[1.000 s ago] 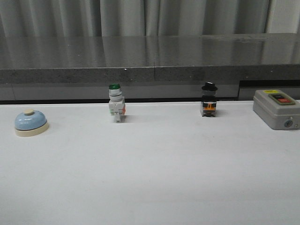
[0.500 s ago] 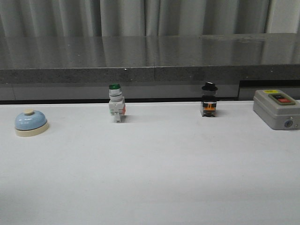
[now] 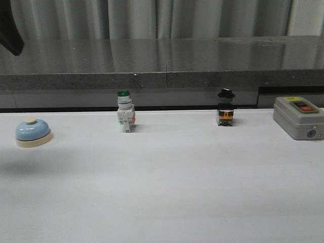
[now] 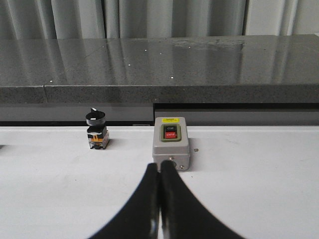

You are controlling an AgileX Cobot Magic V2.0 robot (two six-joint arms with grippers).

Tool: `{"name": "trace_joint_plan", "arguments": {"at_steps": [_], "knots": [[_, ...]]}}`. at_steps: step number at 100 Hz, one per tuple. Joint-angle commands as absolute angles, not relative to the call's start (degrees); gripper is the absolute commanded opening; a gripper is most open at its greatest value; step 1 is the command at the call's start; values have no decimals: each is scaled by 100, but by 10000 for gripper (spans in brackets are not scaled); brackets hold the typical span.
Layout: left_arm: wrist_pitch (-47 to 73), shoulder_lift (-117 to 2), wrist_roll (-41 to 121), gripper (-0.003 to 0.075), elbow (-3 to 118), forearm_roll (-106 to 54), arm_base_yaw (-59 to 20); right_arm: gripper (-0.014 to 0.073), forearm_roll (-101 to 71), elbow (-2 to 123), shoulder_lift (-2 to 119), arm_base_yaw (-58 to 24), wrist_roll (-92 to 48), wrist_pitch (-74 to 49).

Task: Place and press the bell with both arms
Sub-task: 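Lower the left gripper onto the blue bell and grasp it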

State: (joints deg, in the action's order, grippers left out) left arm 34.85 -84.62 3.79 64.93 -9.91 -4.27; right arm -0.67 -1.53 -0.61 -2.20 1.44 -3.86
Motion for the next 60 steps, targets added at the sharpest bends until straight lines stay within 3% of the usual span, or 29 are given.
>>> {"name": "trace_joint_plan", "arguments": {"at_steps": [1,60], "knots": [[3131,-8815,393,652,7000,-1070,-474,-60,0,-70,-150,-171,139,88],[2891,-10672,393,651,7647,-964,-508,-60,0,-70,-150,-171,139,88]]}}
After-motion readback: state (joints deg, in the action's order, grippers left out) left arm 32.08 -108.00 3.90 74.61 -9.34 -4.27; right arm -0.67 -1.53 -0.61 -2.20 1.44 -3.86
